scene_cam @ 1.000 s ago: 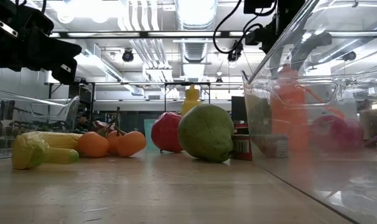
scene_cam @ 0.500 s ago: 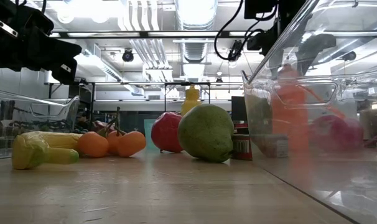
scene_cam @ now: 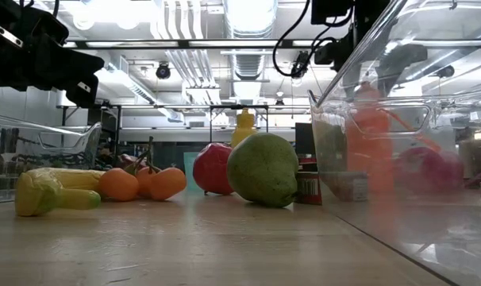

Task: Pick & Place Food Item
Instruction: Put the orange water bottle into the green bin

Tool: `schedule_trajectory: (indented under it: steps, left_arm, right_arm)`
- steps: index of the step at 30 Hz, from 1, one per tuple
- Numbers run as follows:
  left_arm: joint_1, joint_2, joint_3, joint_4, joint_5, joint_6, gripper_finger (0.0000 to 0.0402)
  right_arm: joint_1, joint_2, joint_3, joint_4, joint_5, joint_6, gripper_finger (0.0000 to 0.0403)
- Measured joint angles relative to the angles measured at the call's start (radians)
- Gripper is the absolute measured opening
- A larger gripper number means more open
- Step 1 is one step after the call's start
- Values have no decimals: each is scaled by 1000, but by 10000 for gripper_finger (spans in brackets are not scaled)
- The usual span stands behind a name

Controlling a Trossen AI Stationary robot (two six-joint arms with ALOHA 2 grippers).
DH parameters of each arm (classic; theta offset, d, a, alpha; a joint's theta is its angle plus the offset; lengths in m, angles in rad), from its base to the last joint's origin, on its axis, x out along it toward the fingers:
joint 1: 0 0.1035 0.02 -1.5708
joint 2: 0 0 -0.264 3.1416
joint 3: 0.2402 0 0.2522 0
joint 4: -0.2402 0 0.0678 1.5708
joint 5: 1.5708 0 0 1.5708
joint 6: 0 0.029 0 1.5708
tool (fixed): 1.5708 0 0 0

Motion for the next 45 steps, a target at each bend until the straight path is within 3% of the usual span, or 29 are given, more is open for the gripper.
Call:
schedule_trajectory:
  steps: [6,16,25,34,45]
  left_arm:
    - [0,0,0,0,0,0,1]
    - [0,0,0,0,0,0,1]
    - [0,0,0,0,0,0,1]
    - [0,0,0,0,0,0,1]
    - [0,0,0,0,0,0,1]
  right_arm:
    - [0,0,0,10,0,-12,206]
    - [0,0,0,17,-5,-19,223]
    - [0,-5,16,25,-27,-21,211]
    - [-2,-31,111,18,-11,-70,217]
    - [-33,29,310,48,49,-273,219]
